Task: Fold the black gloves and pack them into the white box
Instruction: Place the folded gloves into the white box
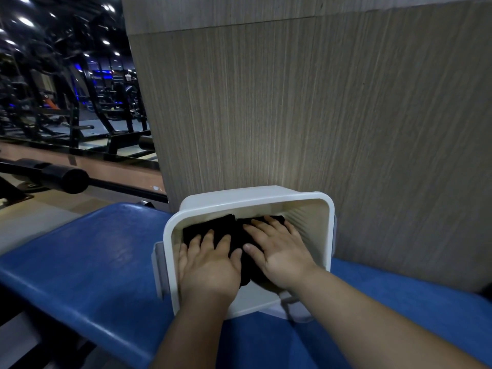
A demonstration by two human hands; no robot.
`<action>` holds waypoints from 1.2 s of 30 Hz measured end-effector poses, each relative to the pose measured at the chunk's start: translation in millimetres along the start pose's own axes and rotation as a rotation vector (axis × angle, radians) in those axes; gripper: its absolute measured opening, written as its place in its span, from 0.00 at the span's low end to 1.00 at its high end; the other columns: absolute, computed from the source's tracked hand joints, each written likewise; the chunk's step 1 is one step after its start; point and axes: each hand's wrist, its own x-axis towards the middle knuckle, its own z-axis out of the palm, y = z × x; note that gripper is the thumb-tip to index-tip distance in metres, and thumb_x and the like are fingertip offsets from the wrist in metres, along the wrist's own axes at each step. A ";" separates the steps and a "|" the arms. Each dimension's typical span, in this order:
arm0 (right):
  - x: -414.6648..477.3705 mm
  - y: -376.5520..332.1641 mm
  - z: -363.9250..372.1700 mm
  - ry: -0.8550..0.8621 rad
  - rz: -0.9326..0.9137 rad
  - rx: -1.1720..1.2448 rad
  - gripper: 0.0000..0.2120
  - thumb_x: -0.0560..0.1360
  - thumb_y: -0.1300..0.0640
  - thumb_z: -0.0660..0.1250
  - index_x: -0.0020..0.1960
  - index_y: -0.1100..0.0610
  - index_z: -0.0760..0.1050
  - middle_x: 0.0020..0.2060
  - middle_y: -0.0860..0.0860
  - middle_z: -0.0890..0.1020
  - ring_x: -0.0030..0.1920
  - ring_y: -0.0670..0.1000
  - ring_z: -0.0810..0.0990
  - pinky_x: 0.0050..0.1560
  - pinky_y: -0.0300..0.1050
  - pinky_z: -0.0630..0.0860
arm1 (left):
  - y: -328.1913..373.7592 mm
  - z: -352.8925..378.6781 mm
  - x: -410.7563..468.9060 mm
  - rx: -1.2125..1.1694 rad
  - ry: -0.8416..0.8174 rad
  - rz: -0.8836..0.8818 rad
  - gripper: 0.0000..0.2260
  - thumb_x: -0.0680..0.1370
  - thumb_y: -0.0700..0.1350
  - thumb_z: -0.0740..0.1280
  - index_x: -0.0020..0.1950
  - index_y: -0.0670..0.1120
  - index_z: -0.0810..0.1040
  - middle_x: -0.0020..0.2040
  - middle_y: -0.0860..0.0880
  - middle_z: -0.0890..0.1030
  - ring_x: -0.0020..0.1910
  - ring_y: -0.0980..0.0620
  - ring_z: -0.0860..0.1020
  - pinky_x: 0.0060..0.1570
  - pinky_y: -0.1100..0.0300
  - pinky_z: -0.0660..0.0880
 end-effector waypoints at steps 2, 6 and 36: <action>3.0 -1.9 -5.2 -0.009 -0.005 -0.002 0.40 0.69 0.31 0.30 0.75 0.43 0.57 0.75 0.43 0.61 0.76 0.48 0.52 0.75 0.55 0.47 | 0.2 -2.4 0.6 -0.012 0.008 0.007 0.22 0.81 0.59 0.47 0.76 0.60 0.56 0.78 0.53 0.56 0.76 0.49 0.51 0.75 0.50 0.44; 4.5 -1.1 -11.9 -0.003 -0.013 -0.007 0.39 0.69 0.33 0.32 0.74 0.43 0.59 0.74 0.43 0.63 0.75 0.48 0.53 0.74 0.55 0.49 | -0.4 -7.5 -0.8 -0.089 0.034 0.013 0.21 0.81 0.58 0.51 0.75 0.59 0.59 0.77 0.55 0.59 0.75 0.50 0.53 0.75 0.51 0.49; -200.4 124.3 -88.3 0.123 0.293 0.021 0.30 0.73 0.46 0.40 0.66 0.50 0.71 0.60 0.48 0.75 0.61 0.52 0.72 0.59 0.46 0.70 | 193.4 42.2 -95.9 -0.620 -0.120 0.327 0.12 0.80 0.51 0.60 0.63 0.55 0.75 0.58 0.55 0.78 0.59 0.54 0.72 0.61 0.58 0.70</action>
